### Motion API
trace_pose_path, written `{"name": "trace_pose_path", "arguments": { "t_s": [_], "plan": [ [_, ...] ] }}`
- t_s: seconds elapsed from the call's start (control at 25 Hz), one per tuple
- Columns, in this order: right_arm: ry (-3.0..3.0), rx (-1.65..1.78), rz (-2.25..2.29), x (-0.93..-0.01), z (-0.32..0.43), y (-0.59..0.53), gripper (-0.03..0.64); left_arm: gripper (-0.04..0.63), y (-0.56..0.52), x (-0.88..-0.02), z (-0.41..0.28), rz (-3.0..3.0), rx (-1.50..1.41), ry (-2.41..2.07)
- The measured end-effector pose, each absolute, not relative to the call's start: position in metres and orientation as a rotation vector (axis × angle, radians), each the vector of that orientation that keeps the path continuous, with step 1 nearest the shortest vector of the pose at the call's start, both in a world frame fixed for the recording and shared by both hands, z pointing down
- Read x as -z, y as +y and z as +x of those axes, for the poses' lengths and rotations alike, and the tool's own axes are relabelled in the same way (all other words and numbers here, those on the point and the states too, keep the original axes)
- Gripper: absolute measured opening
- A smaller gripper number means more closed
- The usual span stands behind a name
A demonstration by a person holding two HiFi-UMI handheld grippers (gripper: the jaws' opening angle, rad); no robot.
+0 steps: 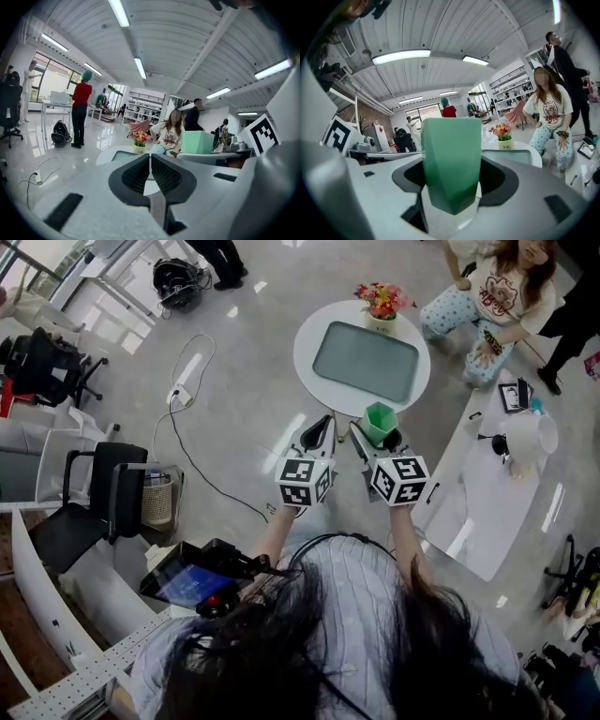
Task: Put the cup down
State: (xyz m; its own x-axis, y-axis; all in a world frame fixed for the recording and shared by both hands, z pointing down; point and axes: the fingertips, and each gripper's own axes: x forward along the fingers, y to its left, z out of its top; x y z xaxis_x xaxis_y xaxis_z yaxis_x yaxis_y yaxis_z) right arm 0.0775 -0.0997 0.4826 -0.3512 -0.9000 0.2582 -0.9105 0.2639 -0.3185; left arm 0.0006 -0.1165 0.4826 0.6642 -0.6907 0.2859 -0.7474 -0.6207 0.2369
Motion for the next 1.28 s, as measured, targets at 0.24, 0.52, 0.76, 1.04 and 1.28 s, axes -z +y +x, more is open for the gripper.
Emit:
{"name": "trace_pose_path", "arguments": {
  "t_s": [0.24,0.52,0.76,1.04,1.28],
  "plan": [
    [-2.436,-0.677,1.796,-0.488,0.074,-0.14,0.307,0.018,-0.159,-0.489,0.0,2.551,-0.251,-1.087],
    [-2.402,-0.683,1.824,-0.49,0.072,-0.185,0.307,0.018,-0.208,-0.491,0.002,2.558,-0.248,-1.043],
    [-2.358,-0.685,1.877,-0.493,0.062,-0.214,0.307,0.018,-0.242,-0.495,-0.008,2.575,-0.253,-0.983],
    [-2.311,-0.673,1.933,-0.492,0.078,-0.23,0.307,0.018,-0.262,-0.503,-0.001,2.563,-0.248,-0.938],
    [-2.3,-0.648,1.948,-0.49,0.087,-0.23,0.307,0.018,-0.263,-0.504,0.004,2.558,-0.233,-0.928]
  ]
}}
